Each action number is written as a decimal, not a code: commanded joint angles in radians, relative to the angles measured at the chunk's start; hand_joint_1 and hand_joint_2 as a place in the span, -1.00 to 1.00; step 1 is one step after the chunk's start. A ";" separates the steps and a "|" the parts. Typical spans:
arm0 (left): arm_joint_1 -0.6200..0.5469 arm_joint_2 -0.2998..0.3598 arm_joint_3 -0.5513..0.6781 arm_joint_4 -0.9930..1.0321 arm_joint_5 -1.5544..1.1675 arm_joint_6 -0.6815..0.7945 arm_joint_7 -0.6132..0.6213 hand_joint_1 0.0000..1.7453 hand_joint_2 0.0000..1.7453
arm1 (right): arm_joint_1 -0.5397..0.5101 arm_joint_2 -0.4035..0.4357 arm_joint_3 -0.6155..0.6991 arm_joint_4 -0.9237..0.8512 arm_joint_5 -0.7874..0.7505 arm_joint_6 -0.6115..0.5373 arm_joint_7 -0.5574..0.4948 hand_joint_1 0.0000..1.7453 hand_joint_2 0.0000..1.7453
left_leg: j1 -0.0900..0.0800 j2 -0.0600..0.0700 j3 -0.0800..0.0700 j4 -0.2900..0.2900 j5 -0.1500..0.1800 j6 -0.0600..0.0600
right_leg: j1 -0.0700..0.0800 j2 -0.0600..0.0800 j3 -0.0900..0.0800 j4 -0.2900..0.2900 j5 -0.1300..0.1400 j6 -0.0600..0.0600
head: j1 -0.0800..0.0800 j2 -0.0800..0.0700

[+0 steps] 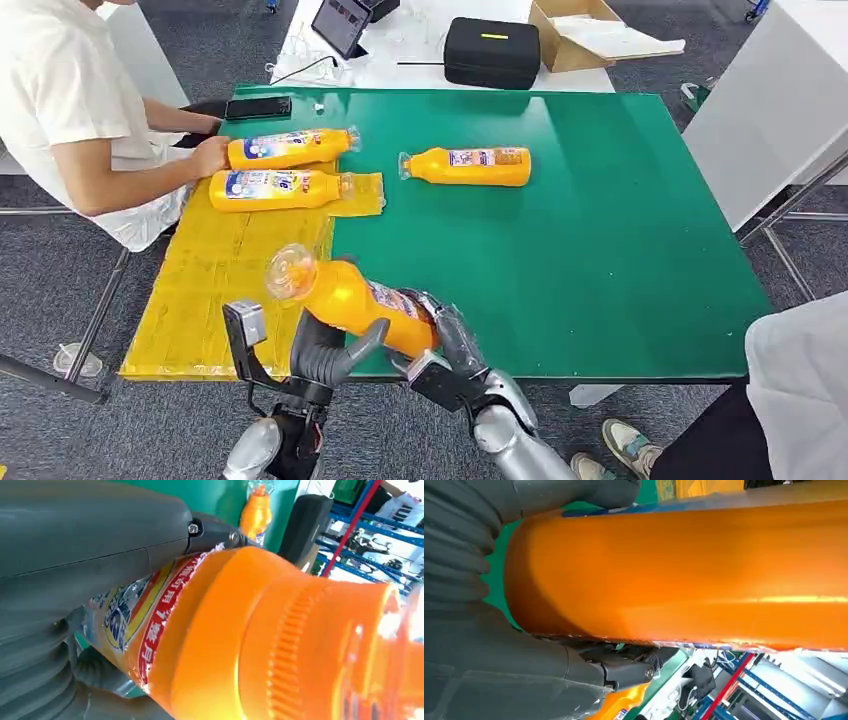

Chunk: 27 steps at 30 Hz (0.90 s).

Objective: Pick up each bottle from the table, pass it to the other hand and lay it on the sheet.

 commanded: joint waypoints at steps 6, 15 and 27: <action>-0.048 0.012 -0.017 0.047 0.026 -0.010 -0.015 1.00 1.00 | -0.036 0.011 0.059 0.024 -0.060 0.032 -0.001 -1.00 1.00 | 0.000 0.001 0.003 -0.001 -0.001 0.001 | 0.000 0.000 0.002 0.000 0.000 -0.001 | 0.000 0.000; -0.033 0.020 0.057 -0.006 0.010 0.076 -0.041 1.00 1.00 | 0.010 0.012 0.064 -0.010 -0.075 -0.006 -0.015 -1.00 -1.00 | 0.000 0.001 0.003 0.000 -0.001 0.001 | 0.000 0.000 0.002 0.000 -0.001 -0.001 | 0.000 0.000; -0.029 0.020 0.062 -0.009 0.010 0.076 -0.039 1.00 1.00 | 0.011 0.007 0.064 -0.013 -0.076 -0.005 -0.016 -1.00 -1.00 | 0.000 0.000 0.002 -0.001 0.000 0.001 | 0.000 -0.001 0.002 0.000 0.000 -0.001 | 0.000 0.000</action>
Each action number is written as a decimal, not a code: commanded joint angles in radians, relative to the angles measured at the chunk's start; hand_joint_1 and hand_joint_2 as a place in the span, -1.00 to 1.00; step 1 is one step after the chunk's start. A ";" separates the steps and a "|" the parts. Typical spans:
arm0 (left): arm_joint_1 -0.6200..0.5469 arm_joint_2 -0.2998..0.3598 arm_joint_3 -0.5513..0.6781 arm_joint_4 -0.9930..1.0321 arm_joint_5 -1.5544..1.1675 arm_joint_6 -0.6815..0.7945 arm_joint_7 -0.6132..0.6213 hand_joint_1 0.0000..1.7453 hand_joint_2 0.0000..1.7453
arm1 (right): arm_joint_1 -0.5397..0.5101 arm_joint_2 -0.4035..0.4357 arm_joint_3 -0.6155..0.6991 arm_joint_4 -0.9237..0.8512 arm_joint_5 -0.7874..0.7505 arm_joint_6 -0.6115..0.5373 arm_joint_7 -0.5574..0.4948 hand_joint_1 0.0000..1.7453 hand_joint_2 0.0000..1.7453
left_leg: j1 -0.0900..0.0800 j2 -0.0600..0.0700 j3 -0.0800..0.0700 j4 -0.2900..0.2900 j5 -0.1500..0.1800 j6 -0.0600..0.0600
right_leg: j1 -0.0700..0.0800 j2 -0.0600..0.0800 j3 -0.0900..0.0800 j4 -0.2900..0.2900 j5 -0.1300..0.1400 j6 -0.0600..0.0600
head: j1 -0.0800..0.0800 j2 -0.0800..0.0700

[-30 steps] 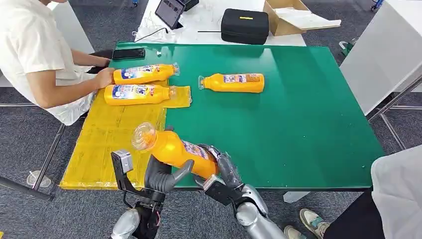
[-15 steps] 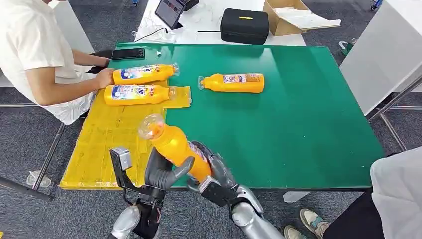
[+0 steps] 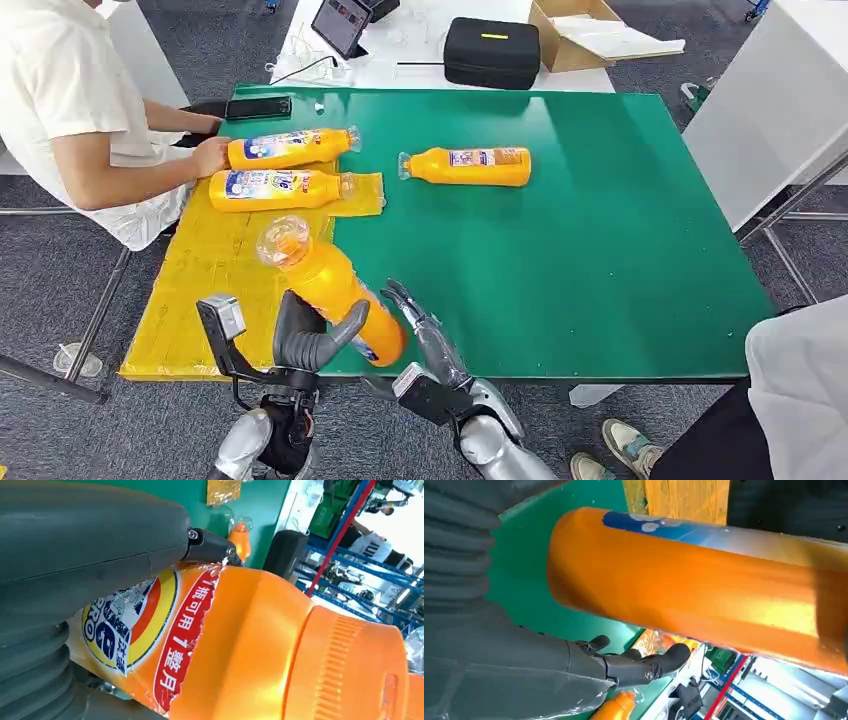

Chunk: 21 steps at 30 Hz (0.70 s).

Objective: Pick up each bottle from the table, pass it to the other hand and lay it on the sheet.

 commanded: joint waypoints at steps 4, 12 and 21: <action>-0.016 0.019 0.018 0.008 0.001 0.001 0.002 1.00 1.00 | -0.013 -0.015 0.016 0.006 -0.002 -0.002 0.000 -1.00 -1.00 | 0.000 0.000 0.002 -0.001 0.000 0.001 | 0.000 0.000 0.002 0.000 0.000 -0.001 | 0.000 0.000; 0.095 0.062 0.169 -0.101 -0.365 0.296 -0.027 1.00 1.00 | 0.173 -0.049 -0.217 -0.182 0.095 -0.416 -0.060 -1.00 -1.00 | 0.000 -0.001 0.004 -0.002 -0.001 0.001 | 0.000 -0.002 0.004 -0.002 -0.001 -0.001 | 0.000 0.000; 0.016 0.141 0.248 0.116 -1.219 0.508 0.219 1.00 1.00 | 0.252 -0.030 -0.515 -0.445 0.076 -0.440 -0.140 -1.00 -1.00 | -0.001 -0.003 0.002 -0.002 -0.001 0.000 | -0.001 -0.003 0.003 0.000 -0.003 0.000 | 0.000 0.000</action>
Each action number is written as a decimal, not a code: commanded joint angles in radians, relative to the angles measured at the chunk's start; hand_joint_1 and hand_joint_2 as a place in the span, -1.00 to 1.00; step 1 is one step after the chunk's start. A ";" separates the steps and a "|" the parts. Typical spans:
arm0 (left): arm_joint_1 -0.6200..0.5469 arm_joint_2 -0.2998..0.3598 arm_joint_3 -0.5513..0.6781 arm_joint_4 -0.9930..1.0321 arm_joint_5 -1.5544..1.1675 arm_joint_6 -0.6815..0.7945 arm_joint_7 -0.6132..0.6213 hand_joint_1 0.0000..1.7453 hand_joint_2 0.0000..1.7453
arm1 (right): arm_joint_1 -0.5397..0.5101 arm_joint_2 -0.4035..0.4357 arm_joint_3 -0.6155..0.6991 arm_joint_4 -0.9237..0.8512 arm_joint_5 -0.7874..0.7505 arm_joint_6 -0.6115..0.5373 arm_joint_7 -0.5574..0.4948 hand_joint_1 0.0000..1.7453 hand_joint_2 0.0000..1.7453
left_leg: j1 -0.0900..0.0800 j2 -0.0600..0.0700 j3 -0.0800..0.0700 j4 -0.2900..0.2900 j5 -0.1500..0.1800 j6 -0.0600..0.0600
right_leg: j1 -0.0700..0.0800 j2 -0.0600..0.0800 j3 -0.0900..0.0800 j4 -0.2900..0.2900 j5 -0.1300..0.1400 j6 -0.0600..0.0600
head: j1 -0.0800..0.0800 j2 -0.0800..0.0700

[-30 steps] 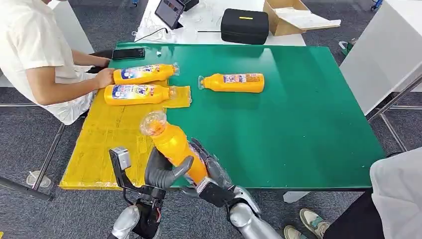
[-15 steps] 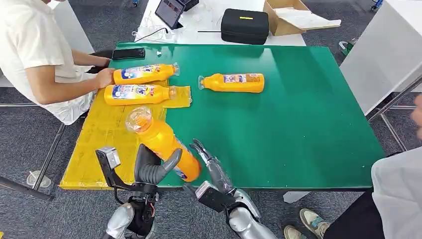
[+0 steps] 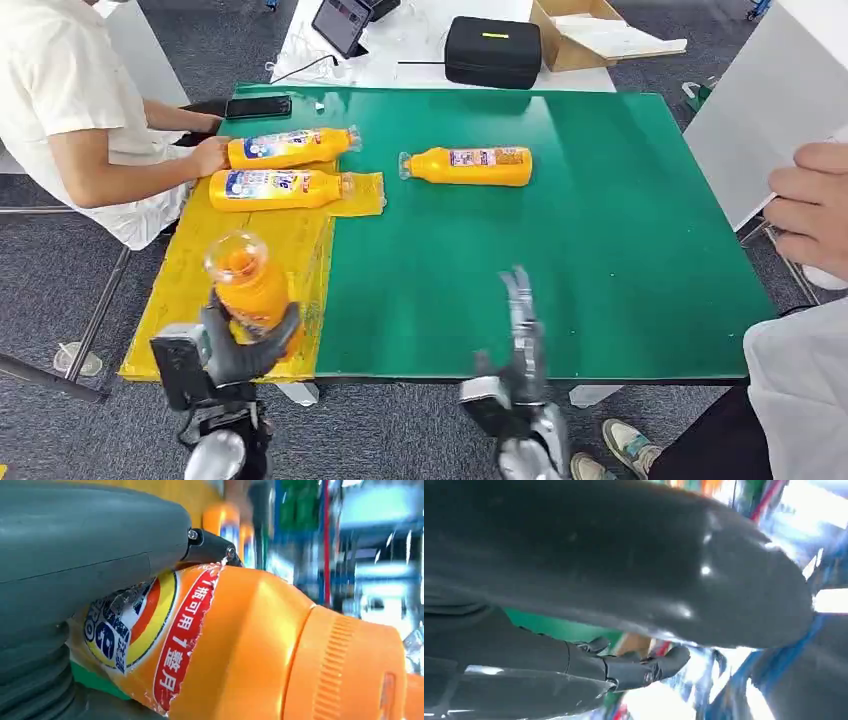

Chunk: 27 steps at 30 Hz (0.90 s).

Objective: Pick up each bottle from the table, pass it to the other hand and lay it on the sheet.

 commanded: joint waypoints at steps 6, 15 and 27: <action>-0.238 0.089 0.126 0.481 -0.729 0.204 0.173 1.00 1.00 | 0.016 0.039 -0.234 -0.225 0.099 -0.004 -0.023 -1.00 -1.00 | -0.001 -0.002 0.007 -0.004 0.002 0.000 | -0.001 -0.003 0.007 -0.002 0.000 -0.002 | 0.000 0.000; -0.329 0.134 0.037 0.641 -0.960 0.106 0.311 1.00 1.00 | -0.022 0.019 -0.193 -0.178 0.048 -0.004 -0.023 -1.00 -1.00 | 0.000 0.000 0.006 -0.001 0.003 0.000 | 0.001 -0.001 0.005 0.000 0.002 -0.004 | 0.000 0.000; -0.507 0.113 -0.119 0.954 -0.986 -0.238 0.229 -0.98 1.00 | -0.116 -0.015 -0.043 -0.055 -0.014 -0.004 -0.023 -1.00 1.00 | 0.000 -0.001 0.004 -0.001 0.004 0.000 | 0.001 -0.001 0.004 0.000 0.003 -0.004 | 0.000 0.000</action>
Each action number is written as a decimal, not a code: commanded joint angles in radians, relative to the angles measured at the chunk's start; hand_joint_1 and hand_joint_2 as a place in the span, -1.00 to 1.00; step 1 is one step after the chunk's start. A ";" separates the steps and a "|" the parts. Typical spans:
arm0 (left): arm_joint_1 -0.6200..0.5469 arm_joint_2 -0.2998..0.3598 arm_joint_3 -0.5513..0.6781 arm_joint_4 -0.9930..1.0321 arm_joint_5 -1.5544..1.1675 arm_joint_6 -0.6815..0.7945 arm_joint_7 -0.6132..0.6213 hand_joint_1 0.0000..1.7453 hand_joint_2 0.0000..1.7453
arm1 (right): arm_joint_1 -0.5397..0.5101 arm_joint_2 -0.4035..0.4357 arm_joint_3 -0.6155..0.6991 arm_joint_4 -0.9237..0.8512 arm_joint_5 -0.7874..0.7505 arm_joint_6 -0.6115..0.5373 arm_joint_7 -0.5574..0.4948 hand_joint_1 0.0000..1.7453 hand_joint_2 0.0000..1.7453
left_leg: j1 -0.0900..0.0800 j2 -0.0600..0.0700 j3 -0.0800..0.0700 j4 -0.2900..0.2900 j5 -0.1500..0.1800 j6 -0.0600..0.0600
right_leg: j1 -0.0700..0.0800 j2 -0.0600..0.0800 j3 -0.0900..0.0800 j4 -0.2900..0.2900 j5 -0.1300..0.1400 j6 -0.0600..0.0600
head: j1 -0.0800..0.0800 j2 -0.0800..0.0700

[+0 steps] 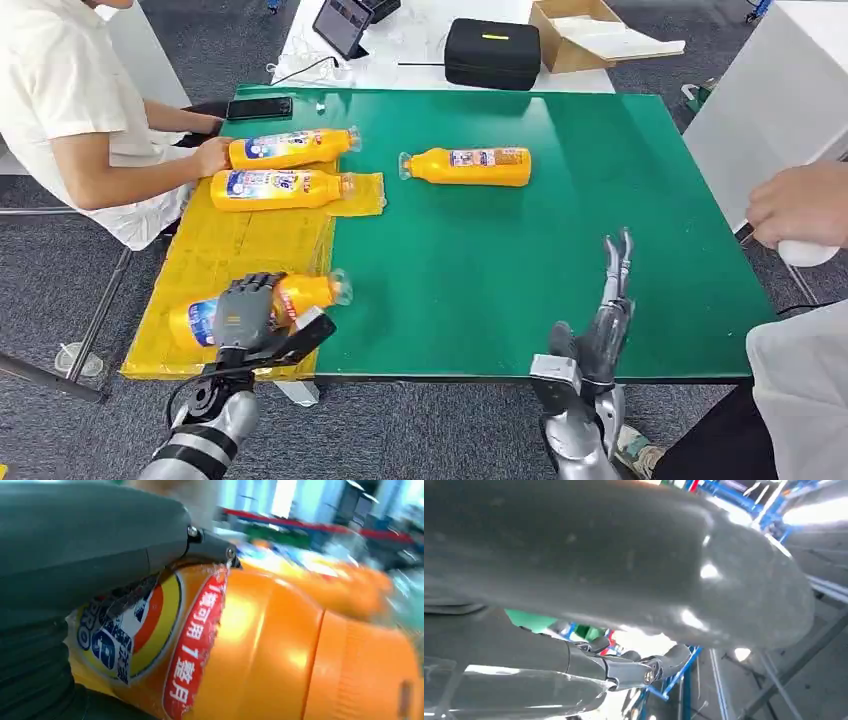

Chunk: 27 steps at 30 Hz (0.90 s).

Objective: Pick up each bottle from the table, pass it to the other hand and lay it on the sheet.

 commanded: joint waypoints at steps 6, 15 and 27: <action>-0.151 0.010 -0.133 0.279 0.031 -0.251 -0.020 -1.00 1.00 | -0.077 -0.042 0.099 0.141 -0.057 -0.002 -0.001 -1.00 1.00 | 0.000 0.000 0.005 -0.001 0.000 0.001 | 0.000 -0.003 0.006 -0.001 0.000 -0.001 | 0.001 0.000; -0.156 0.024 -0.138 0.262 0.075 -0.320 -0.067 -1.00 1.00 | -0.084 -0.044 0.109 0.145 -0.073 -0.002 -0.001 -1.00 1.00 | -0.001 -0.002 0.007 -0.001 0.001 0.001 | 0.000 -0.004 0.009 -0.001 0.000 -0.001 | 0.000 0.000; -0.119 0.034 -0.163 0.146 0.143 -0.312 -0.114 -1.00 1.00 | -0.079 -0.047 0.109 0.143 -0.069 -0.002 -0.001 -1.00 1.00 | -0.001 -0.003 0.007 -0.001 0.001 0.001 | 0.000 -0.005 0.009 -0.001 0.000 -0.001 | 0.000 0.000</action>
